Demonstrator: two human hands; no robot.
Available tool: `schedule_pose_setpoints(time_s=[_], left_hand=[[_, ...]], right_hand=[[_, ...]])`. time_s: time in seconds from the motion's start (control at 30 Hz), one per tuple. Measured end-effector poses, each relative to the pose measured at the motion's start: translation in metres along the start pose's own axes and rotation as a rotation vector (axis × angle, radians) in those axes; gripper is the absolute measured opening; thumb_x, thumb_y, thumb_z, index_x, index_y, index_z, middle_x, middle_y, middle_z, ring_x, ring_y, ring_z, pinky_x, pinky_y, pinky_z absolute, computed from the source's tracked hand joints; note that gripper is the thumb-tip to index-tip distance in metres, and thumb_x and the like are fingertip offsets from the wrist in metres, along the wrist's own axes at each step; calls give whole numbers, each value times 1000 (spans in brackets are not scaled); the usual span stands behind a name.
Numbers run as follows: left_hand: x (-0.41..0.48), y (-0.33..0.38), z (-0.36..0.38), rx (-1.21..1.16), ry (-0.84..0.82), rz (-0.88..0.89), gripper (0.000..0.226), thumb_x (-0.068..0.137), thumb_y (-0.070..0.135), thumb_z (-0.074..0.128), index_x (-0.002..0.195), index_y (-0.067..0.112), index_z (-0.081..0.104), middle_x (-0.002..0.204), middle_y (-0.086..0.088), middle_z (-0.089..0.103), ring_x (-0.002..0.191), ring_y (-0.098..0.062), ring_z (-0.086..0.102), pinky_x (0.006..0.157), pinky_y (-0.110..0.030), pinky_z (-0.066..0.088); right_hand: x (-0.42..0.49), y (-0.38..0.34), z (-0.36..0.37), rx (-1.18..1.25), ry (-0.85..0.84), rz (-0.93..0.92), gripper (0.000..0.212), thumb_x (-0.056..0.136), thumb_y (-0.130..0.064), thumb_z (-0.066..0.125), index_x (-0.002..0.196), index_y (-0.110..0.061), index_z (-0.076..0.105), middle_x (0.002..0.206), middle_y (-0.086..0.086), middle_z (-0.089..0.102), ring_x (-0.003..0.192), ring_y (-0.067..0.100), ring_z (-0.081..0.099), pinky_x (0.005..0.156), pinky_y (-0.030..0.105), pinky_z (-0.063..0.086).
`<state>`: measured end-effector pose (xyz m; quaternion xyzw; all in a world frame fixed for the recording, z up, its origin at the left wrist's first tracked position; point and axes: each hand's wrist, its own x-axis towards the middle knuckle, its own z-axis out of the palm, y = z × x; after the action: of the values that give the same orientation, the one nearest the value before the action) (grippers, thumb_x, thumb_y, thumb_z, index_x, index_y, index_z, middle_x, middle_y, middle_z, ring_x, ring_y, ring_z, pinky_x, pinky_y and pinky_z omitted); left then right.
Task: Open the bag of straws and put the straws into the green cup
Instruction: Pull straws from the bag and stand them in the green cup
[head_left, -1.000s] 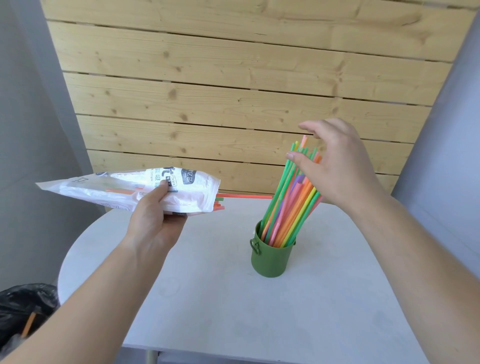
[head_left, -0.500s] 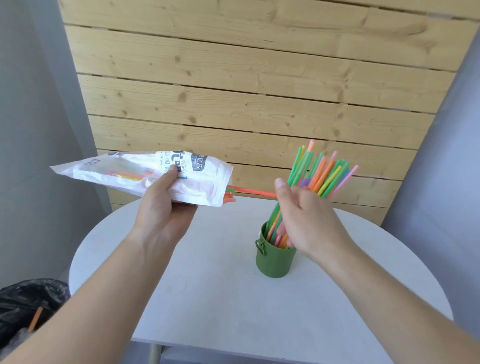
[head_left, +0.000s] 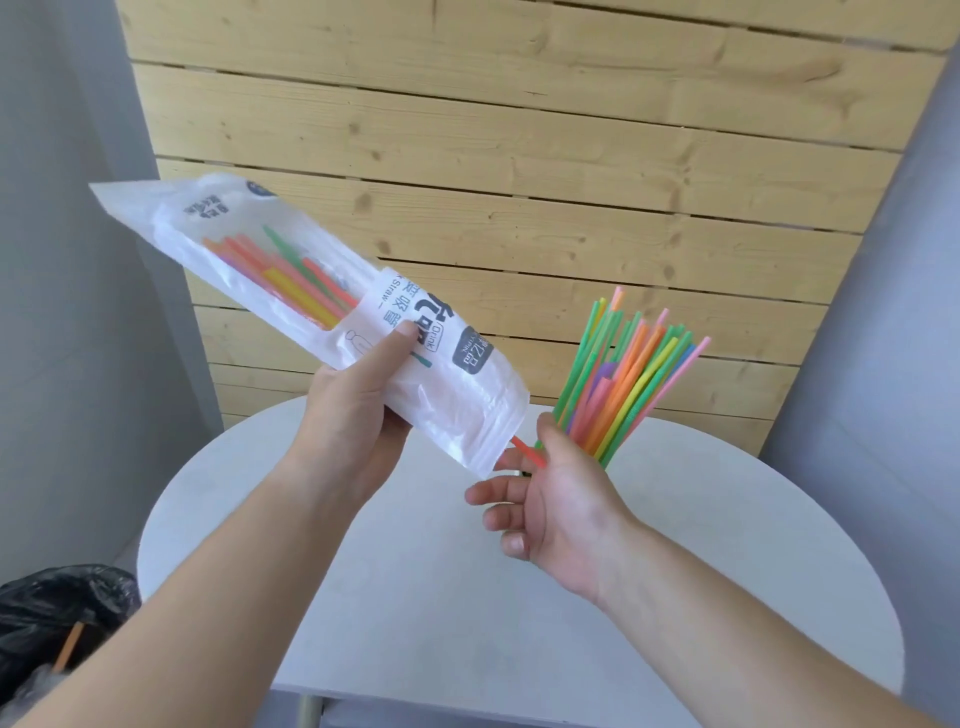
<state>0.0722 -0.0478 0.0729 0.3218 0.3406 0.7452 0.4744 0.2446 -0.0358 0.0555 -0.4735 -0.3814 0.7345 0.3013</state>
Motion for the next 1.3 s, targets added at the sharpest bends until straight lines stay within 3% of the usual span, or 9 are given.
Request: schedule_pose_setpoints(time_s=[0.13,0.4,0.5,0.63,0.83,1.03,1.17,1.3], left_hand=[[-3,-3,3,30,-37,1,42,102,12,60,138,-9,54,122,-20,67,115,-37,67,106,-55,49],[0,-4,0,-1,0,-58,44,102,17,62,140,-3,57,130,-20,69,127,-42,63,106,-52,52],[2,-7,-2,-23,53,-93,45,101,19,63,140,-3,58,131,-19,69,123,-39,66,97,-47,57],[4,-11,-5,-128,130,-148,44,100,16,65,140,1,60,135,-16,69,124,-32,67,100,-46,57],[7,-19,-5,-261,250,-207,34,101,8,62,135,3,62,123,-9,75,101,-22,77,79,-37,65],[7,-23,-4,-309,294,-244,21,101,5,62,121,6,66,128,-9,74,111,-22,74,99,-44,58],[7,-24,-4,-310,324,-256,11,100,5,63,109,7,69,114,-6,78,88,-17,78,75,-36,66],[9,-25,-6,-309,328,-267,13,100,6,64,112,7,69,112,-6,77,91,-18,77,74,-36,66]], right_hand=[[3,0,1,80,-26,-26,52,102,-59,32,100,-12,56,57,8,61,40,18,45,34,18,25],[2,-5,-4,45,-10,-137,35,99,-42,52,76,-15,58,57,3,49,41,14,38,36,20,23],[1,-6,-4,-10,50,-224,32,99,-31,56,72,-13,56,55,2,48,42,13,38,37,20,23],[2,-7,-5,-70,107,-361,31,102,-27,54,76,-10,54,51,0,51,41,13,41,37,21,28],[0,-7,-6,-187,158,-564,21,97,-25,62,87,-7,61,60,4,56,41,14,44,38,22,32],[5,-7,-11,-368,275,-813,20,97,-26,63,84,-10,62,53,-14,57,45,4,52,48,22,41],[3,-4,-10,-354,242,-780,26,97,-35,62,86,-11,60,52,-3,54,42,16,45,42,24,37],[4,-6,-12,-380,238,-808,20,95,-27,65,86,-10,61,50,-1,55,40,16,45,40,22,36]])
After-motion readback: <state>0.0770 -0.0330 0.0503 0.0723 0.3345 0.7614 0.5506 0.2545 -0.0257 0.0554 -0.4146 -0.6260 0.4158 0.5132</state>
